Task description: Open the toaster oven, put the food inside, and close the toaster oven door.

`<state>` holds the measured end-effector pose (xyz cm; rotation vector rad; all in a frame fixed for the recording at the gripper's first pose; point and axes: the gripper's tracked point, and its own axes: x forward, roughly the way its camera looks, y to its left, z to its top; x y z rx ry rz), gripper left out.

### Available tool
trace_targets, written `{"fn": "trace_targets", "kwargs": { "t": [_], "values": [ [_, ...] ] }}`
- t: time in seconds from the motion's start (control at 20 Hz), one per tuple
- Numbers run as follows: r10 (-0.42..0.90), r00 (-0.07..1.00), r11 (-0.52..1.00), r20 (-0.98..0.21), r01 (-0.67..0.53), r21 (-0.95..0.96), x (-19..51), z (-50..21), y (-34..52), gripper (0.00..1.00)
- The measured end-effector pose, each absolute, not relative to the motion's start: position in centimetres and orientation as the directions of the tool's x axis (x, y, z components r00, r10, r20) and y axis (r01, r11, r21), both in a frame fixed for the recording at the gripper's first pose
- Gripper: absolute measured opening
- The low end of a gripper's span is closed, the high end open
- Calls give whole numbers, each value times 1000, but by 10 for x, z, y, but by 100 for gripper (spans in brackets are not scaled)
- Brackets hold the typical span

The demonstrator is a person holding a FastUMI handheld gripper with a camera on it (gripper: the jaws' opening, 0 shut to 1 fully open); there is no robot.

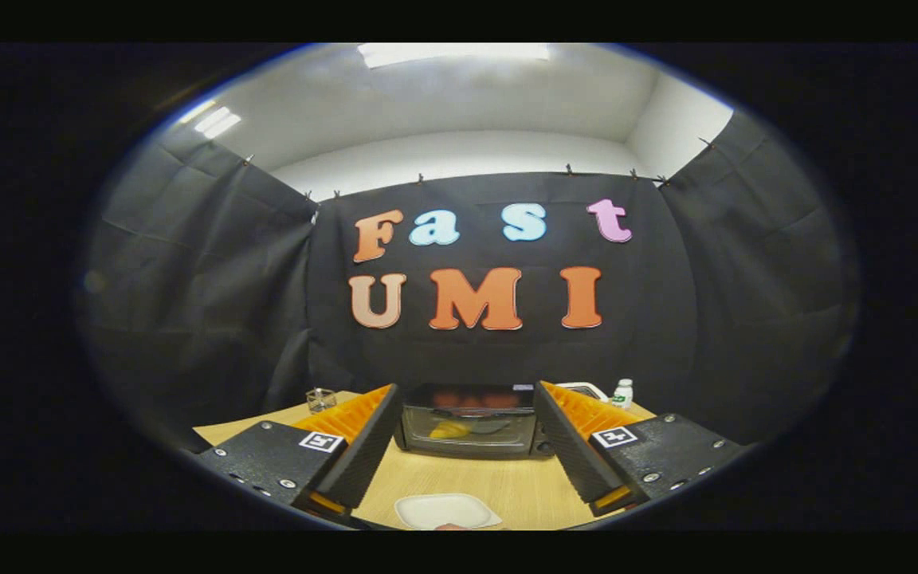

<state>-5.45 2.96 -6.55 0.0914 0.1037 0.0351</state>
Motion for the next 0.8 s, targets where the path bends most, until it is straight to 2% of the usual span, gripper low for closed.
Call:
{"fn": "trace_targets", "kwargs": {
  "t": [0.3,0.8],
  "values": [
    [63,997,995,-45,-59,78,-60,-50,33,98],
    [104,994,993,-27,-103,60,-72,-44,43,99]
  ]
}}
